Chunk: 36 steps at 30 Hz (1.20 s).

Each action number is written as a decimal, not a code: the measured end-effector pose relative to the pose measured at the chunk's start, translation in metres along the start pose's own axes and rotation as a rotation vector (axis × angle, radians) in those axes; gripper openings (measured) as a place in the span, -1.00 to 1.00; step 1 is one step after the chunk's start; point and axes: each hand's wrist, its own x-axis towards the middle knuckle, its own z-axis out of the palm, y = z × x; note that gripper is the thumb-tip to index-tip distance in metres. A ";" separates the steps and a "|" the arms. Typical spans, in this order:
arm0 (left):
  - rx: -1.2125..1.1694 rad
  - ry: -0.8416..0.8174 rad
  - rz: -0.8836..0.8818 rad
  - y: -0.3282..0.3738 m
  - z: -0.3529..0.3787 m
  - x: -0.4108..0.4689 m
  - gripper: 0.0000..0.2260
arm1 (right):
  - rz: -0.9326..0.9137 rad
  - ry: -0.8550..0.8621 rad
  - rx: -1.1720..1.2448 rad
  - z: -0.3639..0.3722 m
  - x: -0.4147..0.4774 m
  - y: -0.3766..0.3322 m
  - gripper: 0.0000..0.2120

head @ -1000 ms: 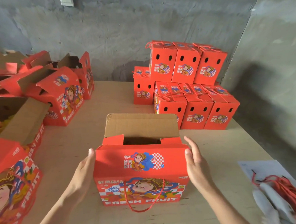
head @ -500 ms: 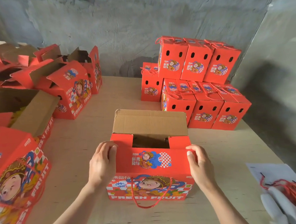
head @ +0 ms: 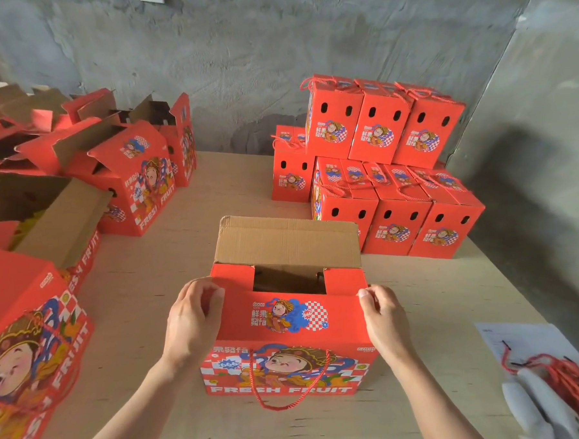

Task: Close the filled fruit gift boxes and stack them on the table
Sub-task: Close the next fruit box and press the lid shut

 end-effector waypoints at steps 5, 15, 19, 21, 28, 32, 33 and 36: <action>-0.007 -0.061 -0.131 -0.004 -0.001 0.018 -0.86 | 0.047 -0.042 0.150 -0.001 -0.002 0.000 -0.85; -0.259 -0.057 -0.415 -0.008 0.008 0.017 -0.94 | 0.148 -0.062 0.411 -0.001 -0.007 0.000 -0.89; -0.427 -0.119 -0.597 -0.007 0.007 0.023 -0.85 | 0.218 -0.078 0.499 -0.001 -0.006 0.002 -0.90; -0.508 -0.179 -0.703 -0.007 0.006 0.027 -0.80 | 0.256 -0.100 0.543 -0.002 -0.005 0.002 -0.89; -0.493 -0.277 -0.763 -0.005 0.006 0.044 -0.71 | 0.218 -0.246 0.412 -0.009 0.014 -0.002 -0.77; -0.399 -0.216 -0.602 -0.003 0.008 0.029 -0.69 | 0.022 -0.251 0.188 -0.003 0.016 -0.003 -0.87; -0.339 -0.199 -0.547 -0.004 0.009 0.027 -0.66 | -0.019 -0.242 0.163 -0.002 0.016 0.000 -0.89; -0.156 -0.184 -0.410 -0.004 0.013 0.027 -0.61 | -0.141 -0.199 0.089 -0.001 0.017 0.004 -0.86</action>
